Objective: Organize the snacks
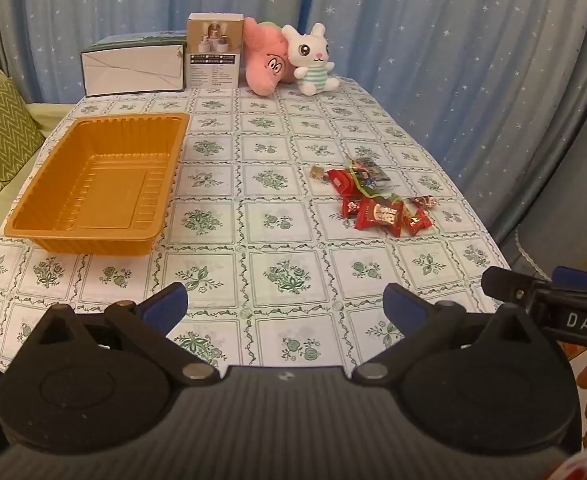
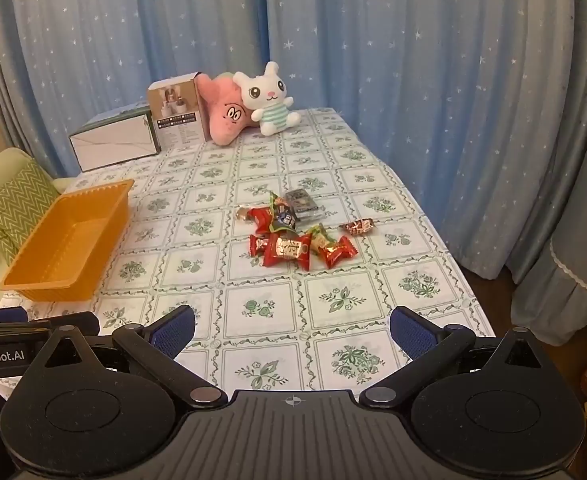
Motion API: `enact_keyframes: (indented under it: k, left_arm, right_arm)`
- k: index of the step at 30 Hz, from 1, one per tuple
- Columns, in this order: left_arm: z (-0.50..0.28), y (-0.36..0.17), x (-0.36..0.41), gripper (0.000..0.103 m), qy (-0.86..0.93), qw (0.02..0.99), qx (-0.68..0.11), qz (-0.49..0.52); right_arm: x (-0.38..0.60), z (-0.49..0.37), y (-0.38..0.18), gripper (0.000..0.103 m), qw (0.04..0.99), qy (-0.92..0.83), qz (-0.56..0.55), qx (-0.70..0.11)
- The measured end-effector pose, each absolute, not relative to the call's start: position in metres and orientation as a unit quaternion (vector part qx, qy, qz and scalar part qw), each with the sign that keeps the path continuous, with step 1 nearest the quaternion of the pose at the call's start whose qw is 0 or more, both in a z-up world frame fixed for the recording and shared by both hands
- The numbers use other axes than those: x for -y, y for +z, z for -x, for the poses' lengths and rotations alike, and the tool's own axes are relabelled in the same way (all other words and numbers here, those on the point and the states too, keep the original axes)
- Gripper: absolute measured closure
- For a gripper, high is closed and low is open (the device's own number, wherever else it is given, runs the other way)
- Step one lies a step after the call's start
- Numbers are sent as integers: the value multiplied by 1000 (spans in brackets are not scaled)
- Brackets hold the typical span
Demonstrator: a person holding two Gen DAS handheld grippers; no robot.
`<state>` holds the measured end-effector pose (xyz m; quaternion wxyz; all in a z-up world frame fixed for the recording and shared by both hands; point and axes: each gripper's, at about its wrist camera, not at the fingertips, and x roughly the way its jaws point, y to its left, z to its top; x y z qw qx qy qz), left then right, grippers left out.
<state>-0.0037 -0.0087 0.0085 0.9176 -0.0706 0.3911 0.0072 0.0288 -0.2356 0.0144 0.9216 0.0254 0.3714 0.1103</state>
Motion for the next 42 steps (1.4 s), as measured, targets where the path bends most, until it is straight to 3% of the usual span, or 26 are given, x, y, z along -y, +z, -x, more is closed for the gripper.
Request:
enact_keyframes:
  k: [42]
  left_arm:
    - [5,9,10,0,-2,922,-378,87]
  right_arm:
    - [236,-24,10,0,923,104,-33,-370]
